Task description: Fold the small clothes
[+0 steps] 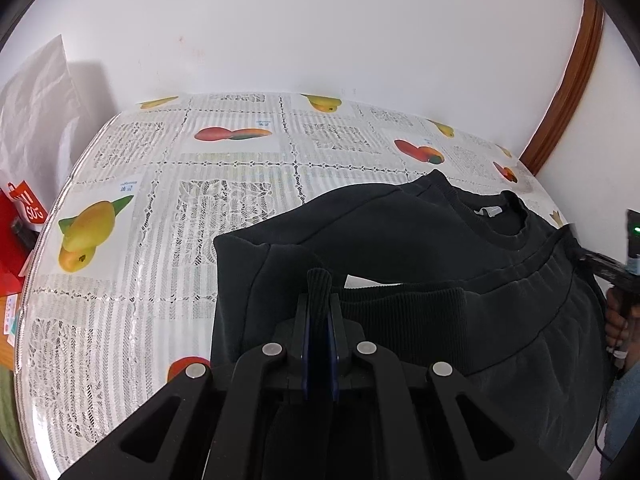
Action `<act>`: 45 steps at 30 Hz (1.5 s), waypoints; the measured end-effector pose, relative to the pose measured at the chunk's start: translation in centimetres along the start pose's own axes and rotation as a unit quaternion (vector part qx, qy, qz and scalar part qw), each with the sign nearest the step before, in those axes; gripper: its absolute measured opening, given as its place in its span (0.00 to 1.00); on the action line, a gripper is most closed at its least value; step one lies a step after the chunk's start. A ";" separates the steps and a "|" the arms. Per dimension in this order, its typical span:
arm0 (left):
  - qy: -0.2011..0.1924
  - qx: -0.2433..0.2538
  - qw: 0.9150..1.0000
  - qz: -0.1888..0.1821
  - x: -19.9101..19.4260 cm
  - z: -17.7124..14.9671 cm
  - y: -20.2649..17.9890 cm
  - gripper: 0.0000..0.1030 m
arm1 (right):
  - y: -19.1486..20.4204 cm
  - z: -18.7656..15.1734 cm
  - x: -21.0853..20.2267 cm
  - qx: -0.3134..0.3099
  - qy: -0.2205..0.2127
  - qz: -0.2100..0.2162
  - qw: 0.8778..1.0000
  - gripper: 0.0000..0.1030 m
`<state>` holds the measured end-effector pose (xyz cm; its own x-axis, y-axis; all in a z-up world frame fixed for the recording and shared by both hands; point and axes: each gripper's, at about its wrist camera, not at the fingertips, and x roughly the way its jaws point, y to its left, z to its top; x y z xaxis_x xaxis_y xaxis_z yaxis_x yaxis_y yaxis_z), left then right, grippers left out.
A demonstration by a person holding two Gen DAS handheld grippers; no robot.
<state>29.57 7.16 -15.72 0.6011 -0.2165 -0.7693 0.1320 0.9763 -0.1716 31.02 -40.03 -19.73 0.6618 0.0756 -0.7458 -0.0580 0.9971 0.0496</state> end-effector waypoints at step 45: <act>-0.037 -0.055 0.997 0.046 -15.2 -12.2 3.9 0.63 | 27.8 -10.8 -13.7 -0.084 -0.036 0.066 0.994 0.63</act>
<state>11.40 14.23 -12.21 0.6643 -0.1209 -0.7376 -0.0117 0.9850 -0.1720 12.25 -13.41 -15.27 0.6923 0.2118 -0.6899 -0.2673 0.9632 0.0276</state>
